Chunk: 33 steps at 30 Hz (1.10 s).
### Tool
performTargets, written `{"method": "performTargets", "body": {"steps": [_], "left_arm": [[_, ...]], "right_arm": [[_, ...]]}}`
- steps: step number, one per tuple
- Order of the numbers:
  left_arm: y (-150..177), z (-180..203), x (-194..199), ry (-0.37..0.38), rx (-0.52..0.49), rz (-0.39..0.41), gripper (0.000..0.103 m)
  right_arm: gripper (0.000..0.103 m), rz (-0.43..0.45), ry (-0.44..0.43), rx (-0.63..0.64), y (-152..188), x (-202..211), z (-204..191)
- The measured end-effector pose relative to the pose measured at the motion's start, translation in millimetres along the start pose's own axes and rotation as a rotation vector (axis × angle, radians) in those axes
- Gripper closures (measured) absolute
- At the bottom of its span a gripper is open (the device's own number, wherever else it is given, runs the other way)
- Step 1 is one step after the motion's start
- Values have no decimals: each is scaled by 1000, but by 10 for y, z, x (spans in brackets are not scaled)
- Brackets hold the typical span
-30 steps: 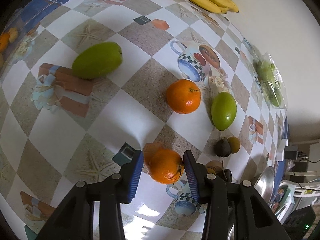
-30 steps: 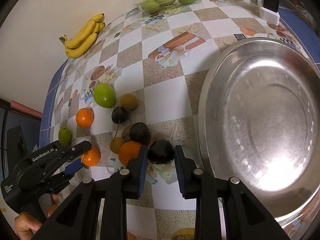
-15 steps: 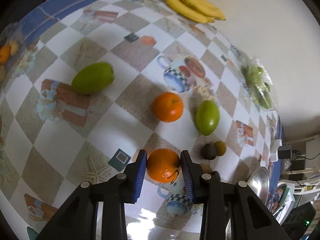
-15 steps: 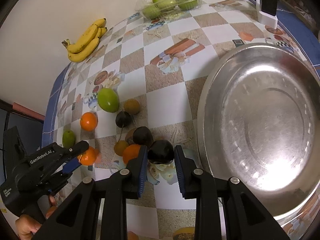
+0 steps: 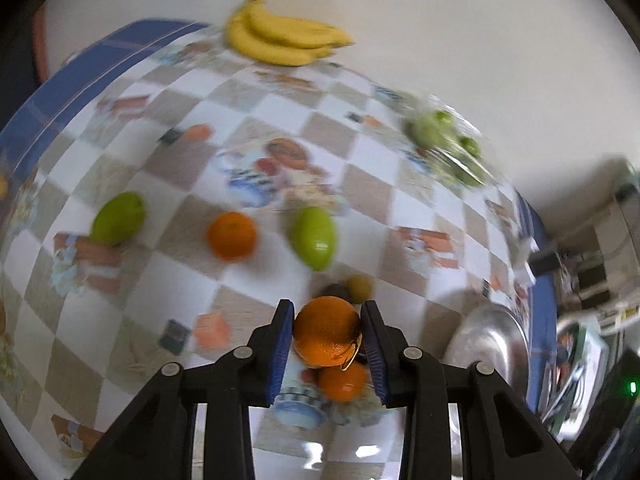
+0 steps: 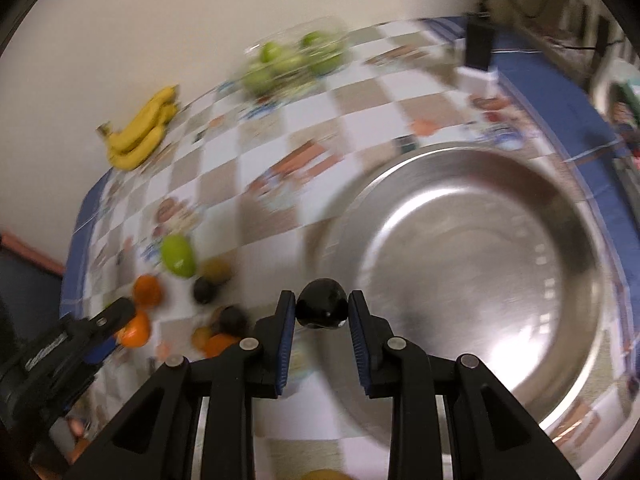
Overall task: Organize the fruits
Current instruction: 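Carry the orange with left gripper while right gripper carries the plum over the steel bowl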
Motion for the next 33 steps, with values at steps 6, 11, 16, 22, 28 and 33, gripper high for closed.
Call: {"method": "performTargets", "body": {"steps": [6,11,16,22,28,33], "left_arm": [[194,698,0,38,-220,2,66],[402,1302,-55,65,-408,10,66],[552,1602,-212,67,-491,-13,66],[793,1688,-505,32,-551,-74,66],[943,1727,-703,22,-578,-129,66],[1001,1686,-889,-11,-570,-150,66]], "right_arm": [[75,48,120,-107,-148,92,551],[75,90,184,-175,-212,194,866],[75,122,232,-222,-249,268,1096],[74,86,261,-231,-177,163,1208],[74,50,273,-250,-98,62,1301],[74,38,273,-258,-71,12,1321]]}}
Point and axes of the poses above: each gripper's, at about its wrist camera, not at the fingertips, and x roughly against the way its jaws point, z to its right, y to its underside, the point moved 9 cm from there along -x, roughly the way its jaws point
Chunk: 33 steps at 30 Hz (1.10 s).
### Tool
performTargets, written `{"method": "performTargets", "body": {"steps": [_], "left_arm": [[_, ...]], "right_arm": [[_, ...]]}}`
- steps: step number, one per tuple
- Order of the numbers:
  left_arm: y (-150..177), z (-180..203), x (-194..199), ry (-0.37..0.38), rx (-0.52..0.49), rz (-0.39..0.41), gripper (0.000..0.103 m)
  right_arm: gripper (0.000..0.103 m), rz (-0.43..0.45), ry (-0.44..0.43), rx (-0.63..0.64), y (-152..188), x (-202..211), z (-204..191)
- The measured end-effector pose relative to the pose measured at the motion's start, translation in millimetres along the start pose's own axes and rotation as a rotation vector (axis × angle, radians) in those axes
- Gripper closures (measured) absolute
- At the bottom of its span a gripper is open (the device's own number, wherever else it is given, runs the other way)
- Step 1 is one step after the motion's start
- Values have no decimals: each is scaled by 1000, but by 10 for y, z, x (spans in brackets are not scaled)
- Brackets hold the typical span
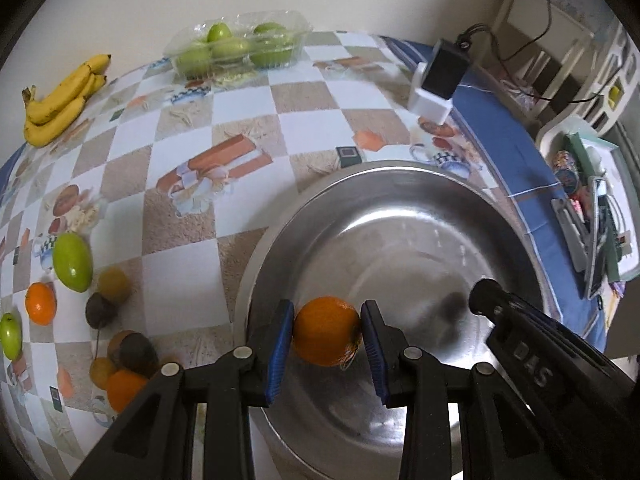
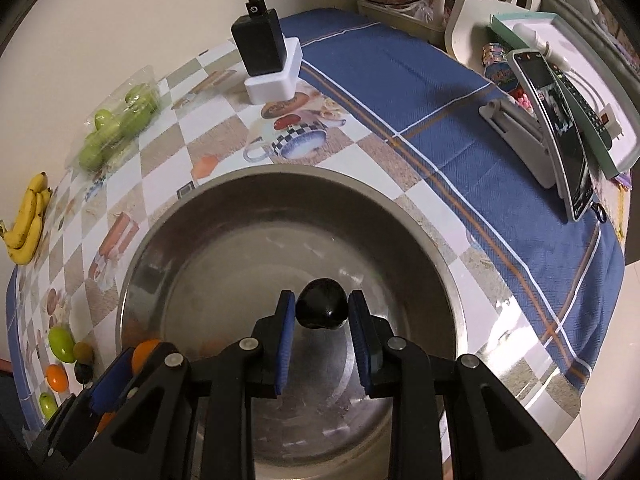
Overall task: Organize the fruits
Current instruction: 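Carry the orange with left gripper while right gripper carries the plum over the steel bowl, then open left gripper to drop the orange in the bowl while right gripper drops the plum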
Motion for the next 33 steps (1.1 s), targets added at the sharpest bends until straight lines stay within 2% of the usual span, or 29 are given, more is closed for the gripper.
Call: {"method": "performTargets", "body": {"steps": [5,14,26,30,33], "left_arm": [[34,-108,-121,-6,51,-4,66],[-47,-315,-110,-18,115,9,65],[-49,-247,28,-14,105,9,64],[-79,-232,116,4,115,17,59],[-89,-226,190,25,126,17,58]], "right_arm": [[74,-11,-4,4,5,-47,-21],[74,-13,-28,35,4,-72,-157],[74,-9,-34,58,18,-37,-227],[62,-4,-43,57,10,-9,-246],[61,17,-38,68,-21,64,-259]]}}
Point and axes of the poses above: each gripper's, at about its wrist camera, not at the fingertips, and x roughly against the way its jaws point, z to its right, y to its underside, the point moved 9 cm from there along -x, roughly the way its jaws point
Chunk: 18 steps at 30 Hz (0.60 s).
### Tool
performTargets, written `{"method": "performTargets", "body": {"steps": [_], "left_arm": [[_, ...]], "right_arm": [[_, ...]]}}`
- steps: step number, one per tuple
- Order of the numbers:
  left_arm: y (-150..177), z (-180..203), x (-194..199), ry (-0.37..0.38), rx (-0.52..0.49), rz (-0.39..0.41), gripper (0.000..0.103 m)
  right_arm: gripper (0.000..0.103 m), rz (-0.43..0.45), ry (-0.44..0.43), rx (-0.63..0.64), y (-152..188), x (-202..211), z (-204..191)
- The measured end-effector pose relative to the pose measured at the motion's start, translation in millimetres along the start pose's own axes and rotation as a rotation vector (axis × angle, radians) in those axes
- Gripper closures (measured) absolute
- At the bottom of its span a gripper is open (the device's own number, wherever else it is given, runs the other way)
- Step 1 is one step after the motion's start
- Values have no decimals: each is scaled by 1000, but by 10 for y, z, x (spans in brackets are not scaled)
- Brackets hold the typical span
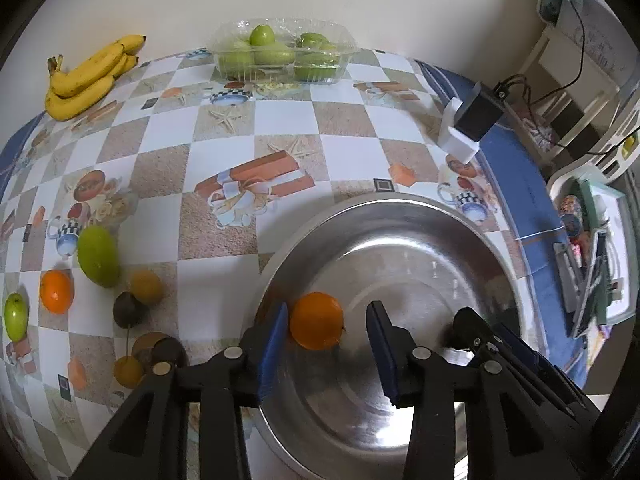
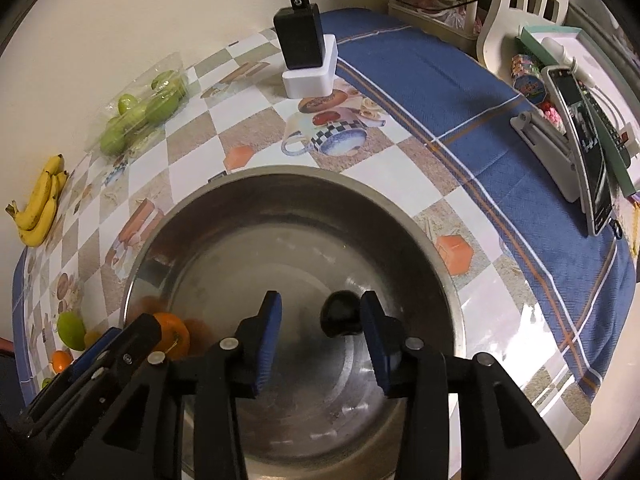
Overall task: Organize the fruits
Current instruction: 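Open left gripper to drop the orange in the bowl while right gripper drops the plum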
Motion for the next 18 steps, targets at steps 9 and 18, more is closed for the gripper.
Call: {"method": "performTargets", "body": {"steps": [9,18], "left_arm": [[-48,-271,224,-29,95,18,54],[52,-954,218,-189,249,14,30]], "right_arm": [[61,23,-14,31,-18,73,-94],[47,11,-26,87,51,15,-244]]}}
Point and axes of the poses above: each gripper's, at about its wrist camera, not at the fingertips, and x roughly against the way its jaws point, z to its right, y to its underside, the point moved 9 cm from there along -x, roughly the way its jaws point
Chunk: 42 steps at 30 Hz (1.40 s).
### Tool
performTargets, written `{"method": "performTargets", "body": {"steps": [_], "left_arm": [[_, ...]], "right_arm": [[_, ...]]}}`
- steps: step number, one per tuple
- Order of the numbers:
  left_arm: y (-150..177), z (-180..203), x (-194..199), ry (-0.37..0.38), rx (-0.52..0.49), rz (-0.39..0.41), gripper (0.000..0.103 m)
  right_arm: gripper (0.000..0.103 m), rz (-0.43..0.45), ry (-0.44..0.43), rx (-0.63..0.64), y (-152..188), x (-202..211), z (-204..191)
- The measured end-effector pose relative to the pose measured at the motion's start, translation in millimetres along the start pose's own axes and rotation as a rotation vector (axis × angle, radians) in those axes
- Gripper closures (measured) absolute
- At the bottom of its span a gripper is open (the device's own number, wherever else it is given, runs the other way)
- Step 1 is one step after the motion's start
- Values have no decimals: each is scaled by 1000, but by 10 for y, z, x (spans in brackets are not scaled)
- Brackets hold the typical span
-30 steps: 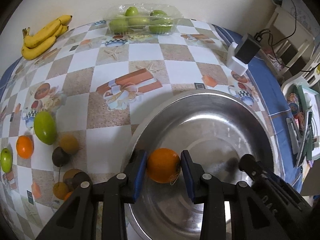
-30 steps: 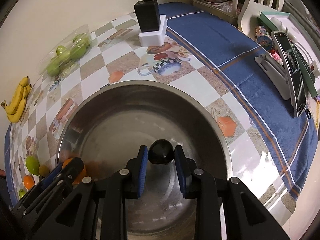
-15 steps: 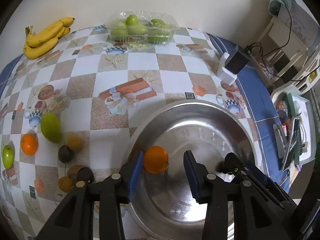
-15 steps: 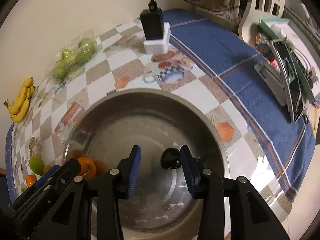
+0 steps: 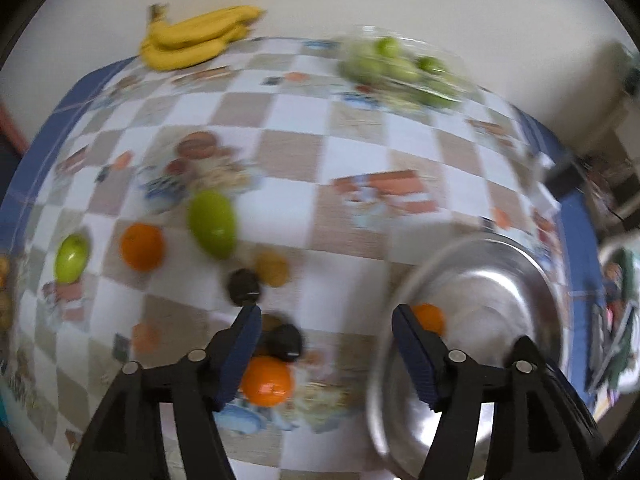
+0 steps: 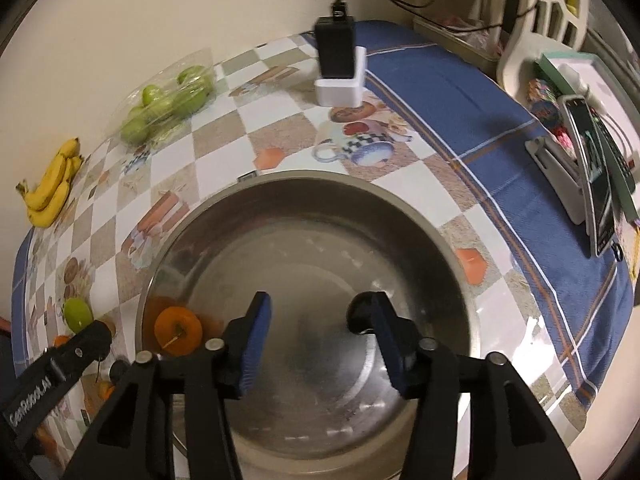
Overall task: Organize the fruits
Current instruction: 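Open left gripper to drop the orange in the bowl while right gripper drops the plum, then move left gripper to a green mango while right gripper reaches another orange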
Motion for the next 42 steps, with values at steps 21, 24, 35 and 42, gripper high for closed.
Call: {"method": "performTargets", "body": {"steps": [21,24,35,42], "left_arm": [[-3,-668,-140,-99,161,-1,0],[-13,-694,-122,-100,156,7,0],[-69,-785,-53,-117,115,34,0],[-161,-832,40,-145,47,73,0]], "right_arm": [[0,22,-51,123,76,-7,-383],[0,28,-54,128,84,1,-418],[0,19,-65,108,124,2,-475],[0,33,-81,121,139,35,-557]]}}
Point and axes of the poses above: each gripper's, at about its wrist camera, not at the fingertips, and x roughly against the way its jaws point, z to its right, y to its underside, the point moved 9 cm from there along -x, roughly the way its jaws point
